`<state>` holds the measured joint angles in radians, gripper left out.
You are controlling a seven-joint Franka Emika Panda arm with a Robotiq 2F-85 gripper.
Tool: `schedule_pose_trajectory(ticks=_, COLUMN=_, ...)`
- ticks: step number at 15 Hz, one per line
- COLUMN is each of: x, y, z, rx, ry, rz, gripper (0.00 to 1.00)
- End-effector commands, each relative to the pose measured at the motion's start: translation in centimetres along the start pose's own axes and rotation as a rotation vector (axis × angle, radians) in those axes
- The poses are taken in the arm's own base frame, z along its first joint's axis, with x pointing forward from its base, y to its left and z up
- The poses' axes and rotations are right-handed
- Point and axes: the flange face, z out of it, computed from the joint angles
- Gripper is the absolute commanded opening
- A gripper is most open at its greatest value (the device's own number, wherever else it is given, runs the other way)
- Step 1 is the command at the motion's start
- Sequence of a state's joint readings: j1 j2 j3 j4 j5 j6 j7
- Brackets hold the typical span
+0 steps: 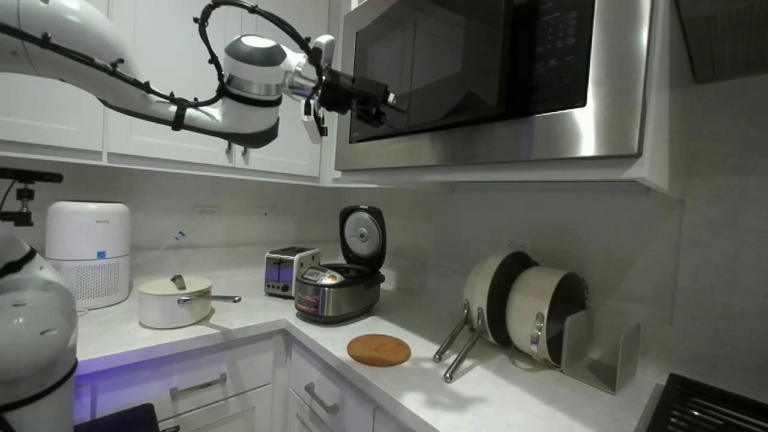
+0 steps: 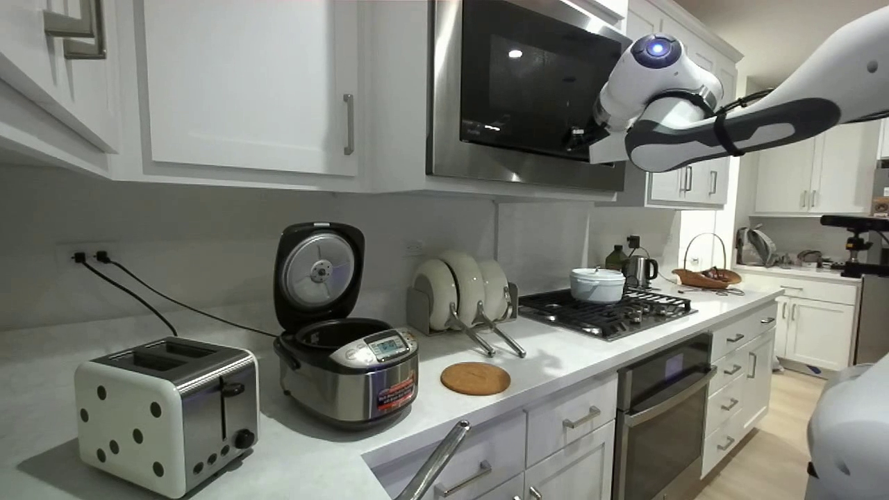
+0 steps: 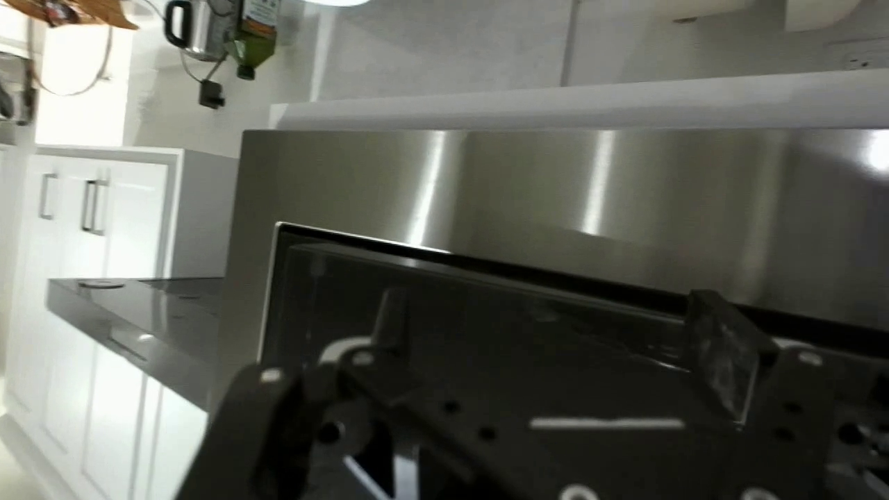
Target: Close the microwave door
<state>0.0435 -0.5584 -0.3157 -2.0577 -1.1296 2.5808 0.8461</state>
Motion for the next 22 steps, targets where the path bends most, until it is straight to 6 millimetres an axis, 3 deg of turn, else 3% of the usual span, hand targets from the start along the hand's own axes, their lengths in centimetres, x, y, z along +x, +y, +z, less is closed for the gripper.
schedule_pose_trajectory(ticks=1, x=3.1, y=0.2, z=1.5, rx=0.131, ry=0.032, rz=-0.092, gripper=1.00)
schedule_pose_trajectory(ticks=6, x=7.8, y=2.8, z=4.5, rx=0.246, ry=0.033, rz=-0.192, gripper=1.00)
schedule_pose_trajectory(ticks=10, x=9.9, y=4.5, z=7.9, rx=0.315, ry=0.043, rz=-0.253, gripper=1.00)
schedule_pose_trajectory(ticks=15, x=10.1, y=4.3, z=11.7, rx=0.401, ry=0.038, rz=-0.320, gripper=1.00)
schedule_pose_trajectory(ticks=22, x=10.9, y=4.2, z=13.9, rx=0.481, ry=-0.023, rz=-0.368, gripper=1.00)
